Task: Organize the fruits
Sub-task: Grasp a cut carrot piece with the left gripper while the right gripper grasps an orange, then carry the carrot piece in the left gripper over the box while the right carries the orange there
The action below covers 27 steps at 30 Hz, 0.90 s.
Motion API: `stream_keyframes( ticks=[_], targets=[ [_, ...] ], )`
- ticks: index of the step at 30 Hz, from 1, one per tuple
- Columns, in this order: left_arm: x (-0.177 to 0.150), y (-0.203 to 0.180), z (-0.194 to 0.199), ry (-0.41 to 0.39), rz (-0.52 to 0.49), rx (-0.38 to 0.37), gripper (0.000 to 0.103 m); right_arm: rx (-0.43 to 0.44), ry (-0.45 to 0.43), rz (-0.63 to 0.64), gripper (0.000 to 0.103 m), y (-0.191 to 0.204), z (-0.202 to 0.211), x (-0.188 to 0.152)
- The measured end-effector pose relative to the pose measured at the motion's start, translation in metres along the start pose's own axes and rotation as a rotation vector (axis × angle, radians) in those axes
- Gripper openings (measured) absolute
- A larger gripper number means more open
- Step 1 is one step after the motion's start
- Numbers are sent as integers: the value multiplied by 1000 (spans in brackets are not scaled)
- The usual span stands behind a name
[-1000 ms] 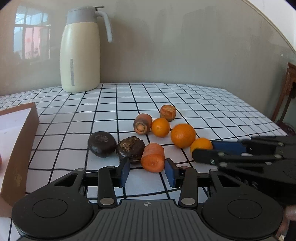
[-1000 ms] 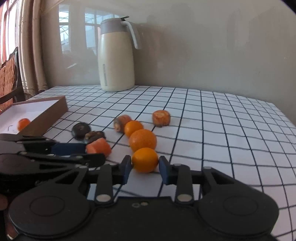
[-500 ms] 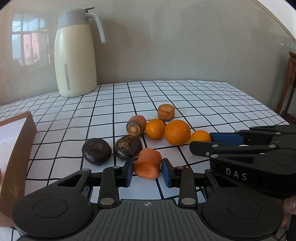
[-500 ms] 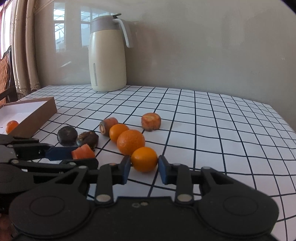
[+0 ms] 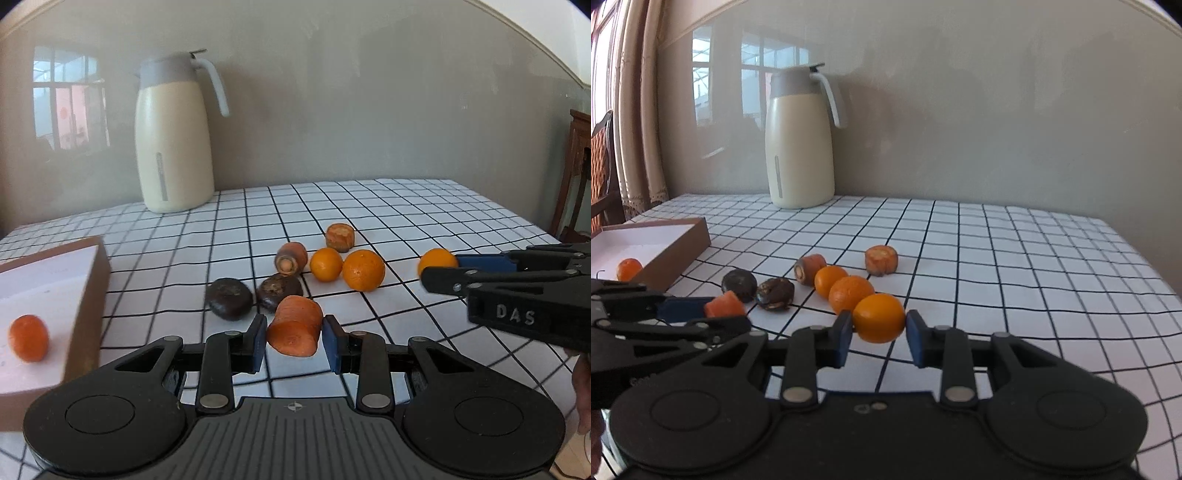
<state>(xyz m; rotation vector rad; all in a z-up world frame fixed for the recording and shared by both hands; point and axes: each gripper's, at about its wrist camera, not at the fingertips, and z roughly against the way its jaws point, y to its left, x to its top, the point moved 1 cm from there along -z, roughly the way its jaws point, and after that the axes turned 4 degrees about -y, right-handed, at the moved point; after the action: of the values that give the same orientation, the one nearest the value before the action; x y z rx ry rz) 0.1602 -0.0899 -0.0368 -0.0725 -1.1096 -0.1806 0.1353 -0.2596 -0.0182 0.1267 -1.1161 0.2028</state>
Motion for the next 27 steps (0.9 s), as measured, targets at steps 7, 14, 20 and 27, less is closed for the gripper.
stream_keyframes(
  ticks=[7,14,20,27],
  targets=[
    [-2,17,39,-46,3,35,33,-21,-71,36,23,13,27,9],
    [-4,39,82,-96,13,83,33,-4,-121,43,23,29,59,11],
    [-6,60,117,-131,37,135,33,42,-154,62,23,52,82,16],
    [-14,92,156,-161,86,207,33,104,-184,94,23,83,101,21]
  ],
)
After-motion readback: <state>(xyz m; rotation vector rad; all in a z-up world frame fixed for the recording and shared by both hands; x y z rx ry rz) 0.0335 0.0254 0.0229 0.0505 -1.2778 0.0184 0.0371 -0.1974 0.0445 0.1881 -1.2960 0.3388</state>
